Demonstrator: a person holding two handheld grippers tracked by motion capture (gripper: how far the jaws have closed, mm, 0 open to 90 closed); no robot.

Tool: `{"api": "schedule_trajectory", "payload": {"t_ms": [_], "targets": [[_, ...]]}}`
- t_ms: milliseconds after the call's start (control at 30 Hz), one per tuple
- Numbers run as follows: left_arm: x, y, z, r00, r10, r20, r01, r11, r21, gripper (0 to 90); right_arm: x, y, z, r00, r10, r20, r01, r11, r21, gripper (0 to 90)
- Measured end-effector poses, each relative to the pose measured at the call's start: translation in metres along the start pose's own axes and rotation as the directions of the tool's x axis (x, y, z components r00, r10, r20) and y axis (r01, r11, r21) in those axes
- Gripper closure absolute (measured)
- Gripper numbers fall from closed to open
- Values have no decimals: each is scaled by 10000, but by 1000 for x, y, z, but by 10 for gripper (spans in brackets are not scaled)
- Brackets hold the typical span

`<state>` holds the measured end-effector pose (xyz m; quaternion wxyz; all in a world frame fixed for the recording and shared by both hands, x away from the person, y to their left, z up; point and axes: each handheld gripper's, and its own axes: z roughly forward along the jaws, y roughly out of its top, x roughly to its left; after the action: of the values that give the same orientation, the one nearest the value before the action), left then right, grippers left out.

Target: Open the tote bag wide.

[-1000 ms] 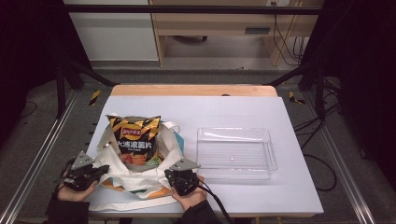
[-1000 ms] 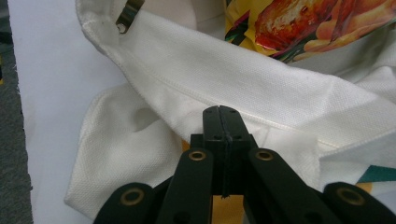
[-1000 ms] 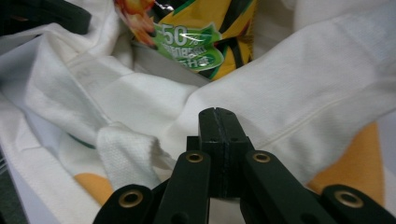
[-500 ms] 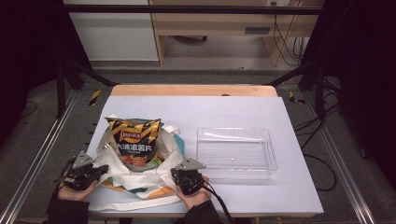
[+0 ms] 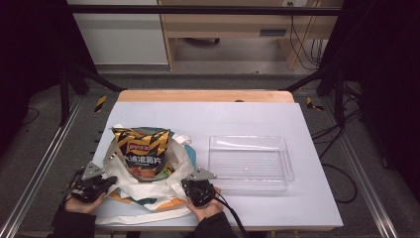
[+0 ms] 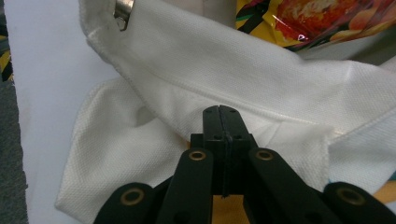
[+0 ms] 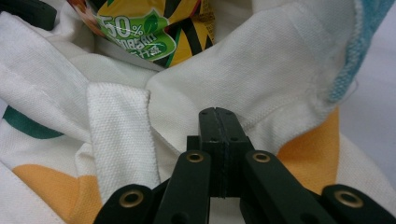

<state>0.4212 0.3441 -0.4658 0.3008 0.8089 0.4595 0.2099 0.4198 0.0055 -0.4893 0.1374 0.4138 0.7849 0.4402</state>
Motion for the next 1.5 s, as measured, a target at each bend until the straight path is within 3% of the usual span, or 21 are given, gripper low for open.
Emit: {"api": "schedule_trajectory", "payload": {"t_ms": [267,433,567,833,1033,1167,1333,1500], "targets": [[2,0,0,9998,-152,116,153,9999,-75,896,0,0,-1,9999,109,-12,-109,9999,-30,900],[6,0,-6,9974,-640,330,660,9959,-616,844,0,2,-5,9998,183,-91,-186,9992,-346,863],[8,2,-12,9971,-692,311,721,9917,-1064,813,-1,4,-10,9996,174,-211,-189,9972,-728,791],[5,8,-32,9957,-831,398,907,9601,-2644,668,1,18,-22,9992,-56,-393,4,9913,-1314,677],[2,12,-41,9934,-1001,552,1126,9405,-3206,555,1,29,-36,9978,-215,-625,97,9830,-1836,555],[-1,15,-44,9935,-991,556,1123,9324,-3436,462,0,39,-48,9969,-339,-707,166,9726,-2319,465],[-3,19,-49,9931,-1016,592,1164,9218,-3699,407,-1,49,-56,9967,-478,-655,296,9663,-2556,417],[-4,23,-55,9902,-1204,712,1389,9066,-3985,362,-2,63,-64,9965,-596,-585,414,9608,-2742,378]]}}
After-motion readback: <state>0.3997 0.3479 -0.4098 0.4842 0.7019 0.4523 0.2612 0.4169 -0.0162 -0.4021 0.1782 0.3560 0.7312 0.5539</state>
